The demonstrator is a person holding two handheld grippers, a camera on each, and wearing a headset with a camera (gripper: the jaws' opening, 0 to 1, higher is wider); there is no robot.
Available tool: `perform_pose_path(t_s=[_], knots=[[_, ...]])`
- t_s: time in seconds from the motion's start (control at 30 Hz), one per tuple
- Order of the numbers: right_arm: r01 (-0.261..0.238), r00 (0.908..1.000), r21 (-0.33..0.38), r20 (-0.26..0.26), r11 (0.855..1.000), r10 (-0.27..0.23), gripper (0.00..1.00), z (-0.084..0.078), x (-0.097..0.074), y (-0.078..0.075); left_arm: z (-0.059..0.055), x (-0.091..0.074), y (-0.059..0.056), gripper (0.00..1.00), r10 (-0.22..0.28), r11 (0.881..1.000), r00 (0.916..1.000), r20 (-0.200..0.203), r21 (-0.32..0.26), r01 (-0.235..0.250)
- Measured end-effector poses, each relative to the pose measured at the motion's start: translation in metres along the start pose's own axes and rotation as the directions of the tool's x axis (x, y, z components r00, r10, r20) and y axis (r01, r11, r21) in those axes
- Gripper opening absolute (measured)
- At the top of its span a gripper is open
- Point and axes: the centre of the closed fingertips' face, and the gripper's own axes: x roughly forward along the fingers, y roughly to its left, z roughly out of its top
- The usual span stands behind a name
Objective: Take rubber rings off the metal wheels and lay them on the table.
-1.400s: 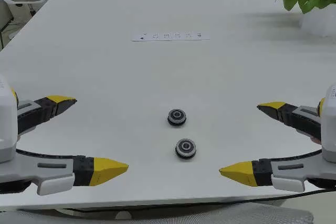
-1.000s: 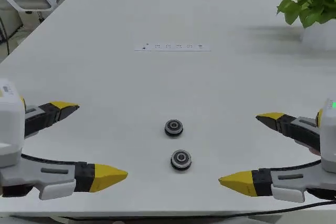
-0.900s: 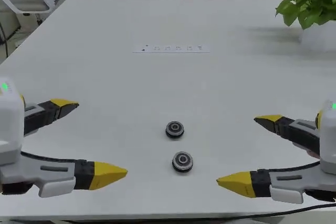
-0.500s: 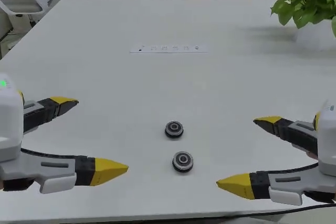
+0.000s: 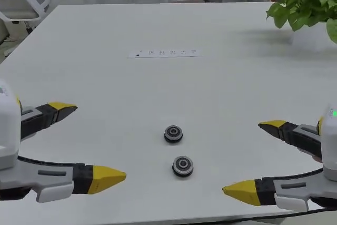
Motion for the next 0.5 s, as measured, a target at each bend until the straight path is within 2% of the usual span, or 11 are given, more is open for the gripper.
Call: perform_pose_path(t_s=[0.5], knots=[[0.031, 0.9995, 0.002, -0.005, 1.0, -0.031, 0.96, -0.0014, -0.0017, -0.0073, 0.0034, 0.008, 0.0054, 1.0, -0.014, 1.0, 0.9999, 0.001, 0.012, 0.014]])
